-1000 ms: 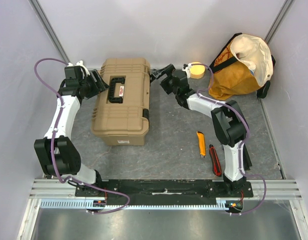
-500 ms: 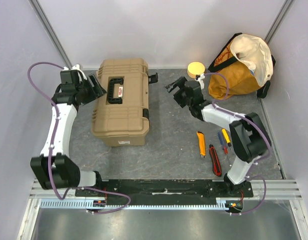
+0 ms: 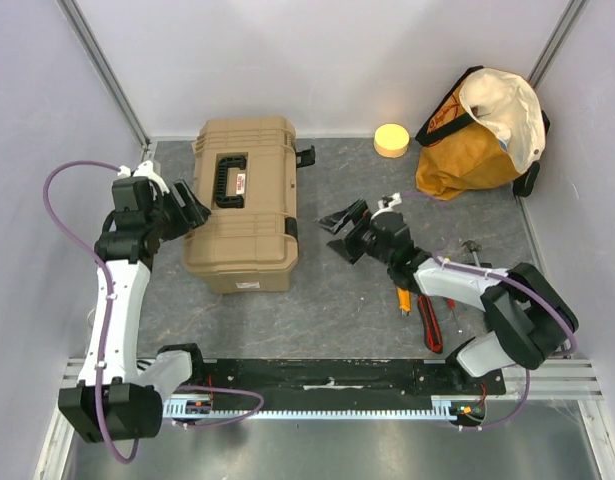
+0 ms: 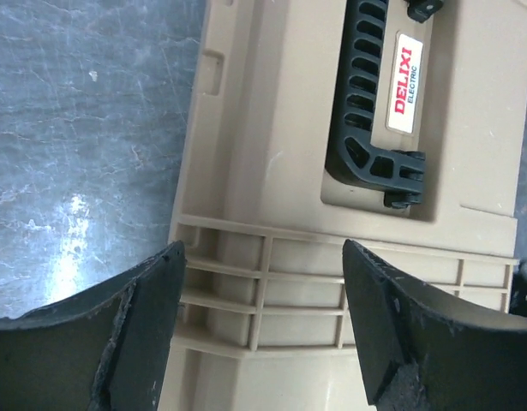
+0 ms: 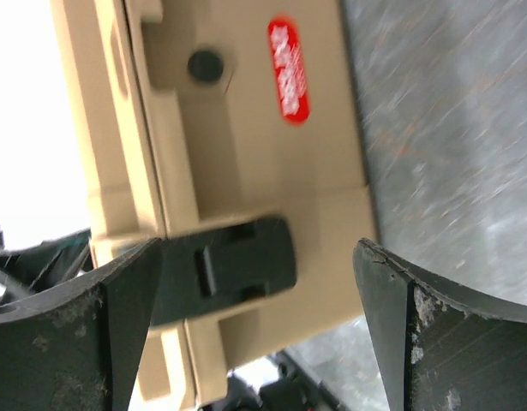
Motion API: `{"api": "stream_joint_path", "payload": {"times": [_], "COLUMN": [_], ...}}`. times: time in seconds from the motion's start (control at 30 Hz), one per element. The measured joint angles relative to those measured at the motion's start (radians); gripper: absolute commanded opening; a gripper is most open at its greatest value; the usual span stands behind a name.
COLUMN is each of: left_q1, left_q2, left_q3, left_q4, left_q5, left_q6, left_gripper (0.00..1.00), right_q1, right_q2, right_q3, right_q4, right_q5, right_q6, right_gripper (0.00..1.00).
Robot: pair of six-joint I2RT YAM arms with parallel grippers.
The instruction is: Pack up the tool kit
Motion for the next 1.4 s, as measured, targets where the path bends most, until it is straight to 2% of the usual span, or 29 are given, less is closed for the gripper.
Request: {"api": "stream_joint_path", "payload": {"times": [0.23,0.47,0.7,0.9,1.03,1.1,1.27,1.4], "left_q1": [0.005,0.008,0.008,0.002,-0.011,-0.017,-0.02,-0.04], "left_q2": [-0.115,-0.138,-0.133,-0.128,-0.127,-0.127,-0.124,-0.113], "left_q3": [-0.109,-0.142,-0.142,-0.142,-0.142,-0.142,-0.142,-0.141], "left_q4": [0.045,0.082,0.083,0.086,0.088,0.089,0.089,0.089], "left_q5": [0.008,0.017,0.018,0.01,-0.011,-0.024,-0.04,-0.085], "left_q6": [-0.001,0.0,-0.001,-0.014,-0.021,-0.023,-0.024,-0.027], "left_gripper": [0.79,0.79,0.78,0.77,0.77,0.77,0.75,0.74], "right_q1": [0.165,0.175,0.17,0.185,0.197,0.206,0.215,0.216], "right_q2": [0.019,0.136,0.371,0.408,0.408,0.408,0.408,0.408], "right_q3": [-0.07,-0.102,-0.104,-0.082,-0.076,-0.068,-0.066,-0.062], "right_q4": [0.172,0.355,0.698,0.779,0.769,0.756,0.744,0.716], "right_q5": [0.03,0.054,0.045,0.06,0.088,0.107,0.13,0.154], "right_q6": [0.177,0.276,0.46,0.57,0.594,0.606,0.607,0.595], "right_gripper": [0.98,0.98,0.98,0.98,0.97,0.92,0.7,0.61]}}
